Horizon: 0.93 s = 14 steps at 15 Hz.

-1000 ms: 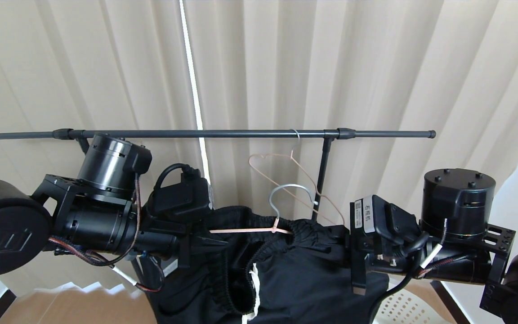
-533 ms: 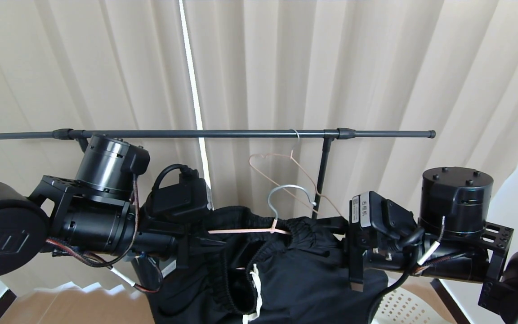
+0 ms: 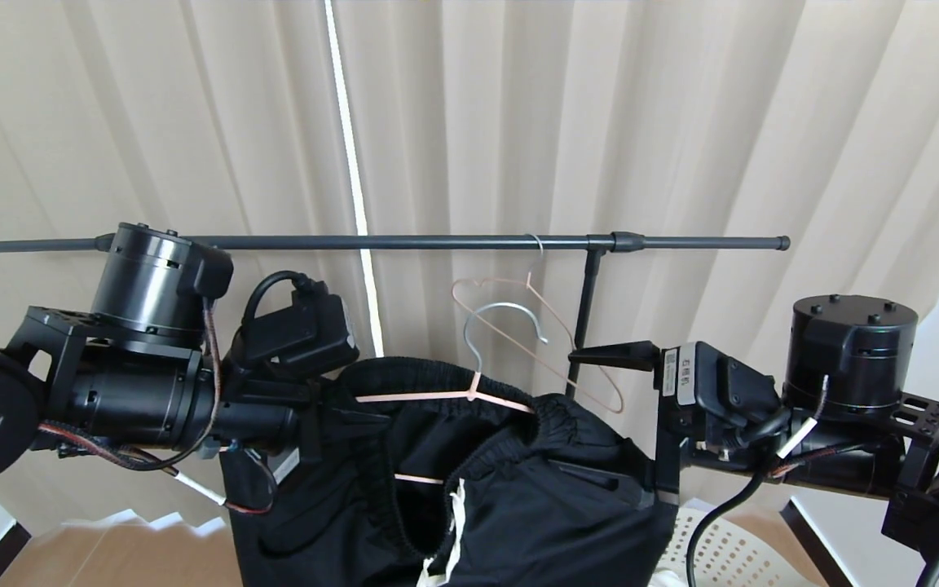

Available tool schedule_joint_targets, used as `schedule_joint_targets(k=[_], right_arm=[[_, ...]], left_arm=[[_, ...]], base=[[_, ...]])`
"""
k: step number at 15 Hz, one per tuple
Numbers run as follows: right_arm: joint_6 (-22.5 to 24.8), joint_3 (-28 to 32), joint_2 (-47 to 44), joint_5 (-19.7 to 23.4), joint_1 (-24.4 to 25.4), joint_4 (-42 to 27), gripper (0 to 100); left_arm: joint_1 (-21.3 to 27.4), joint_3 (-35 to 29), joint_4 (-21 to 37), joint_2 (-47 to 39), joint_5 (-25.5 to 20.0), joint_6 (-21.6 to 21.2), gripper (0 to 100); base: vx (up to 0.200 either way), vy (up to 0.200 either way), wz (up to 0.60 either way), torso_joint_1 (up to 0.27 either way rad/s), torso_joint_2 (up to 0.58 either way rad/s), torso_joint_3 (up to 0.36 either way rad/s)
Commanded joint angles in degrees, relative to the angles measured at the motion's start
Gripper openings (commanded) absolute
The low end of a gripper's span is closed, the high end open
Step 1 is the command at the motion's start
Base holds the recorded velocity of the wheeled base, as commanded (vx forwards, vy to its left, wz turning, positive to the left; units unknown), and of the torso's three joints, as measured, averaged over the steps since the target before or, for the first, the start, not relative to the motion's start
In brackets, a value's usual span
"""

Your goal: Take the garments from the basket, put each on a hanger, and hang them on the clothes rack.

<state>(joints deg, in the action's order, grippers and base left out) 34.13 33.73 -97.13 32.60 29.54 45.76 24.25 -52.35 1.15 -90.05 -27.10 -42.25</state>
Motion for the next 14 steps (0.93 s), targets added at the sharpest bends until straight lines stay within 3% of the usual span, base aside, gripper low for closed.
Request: schedule_joint_targets(k=[1,8,14], right_arm=[[0.06,-0.25,0.98,0.71,-0.18,-0.24,100],[-0.03,0.02,-0.60,7.57,-3.87,-0.24,100],[0.14,2.13,-5.96,7.83,-7.04,-0.15,100]], left_arm=[[-1.31,0.23,0.00,1.55,0.29,0.77,0],[-3.42,0.40,-1.41,2.78,0.38,4.72,0],[-6.23,0.58,-3.43,3.13,0.29,7.62,0]], base=[[0.000,0.000,0.00,0.000,0.00,0.000],[0.000,0.000,0.00,0.000,0.00,0.000],[0.000,0.000,0.00,0.000,0.00,0.000]])
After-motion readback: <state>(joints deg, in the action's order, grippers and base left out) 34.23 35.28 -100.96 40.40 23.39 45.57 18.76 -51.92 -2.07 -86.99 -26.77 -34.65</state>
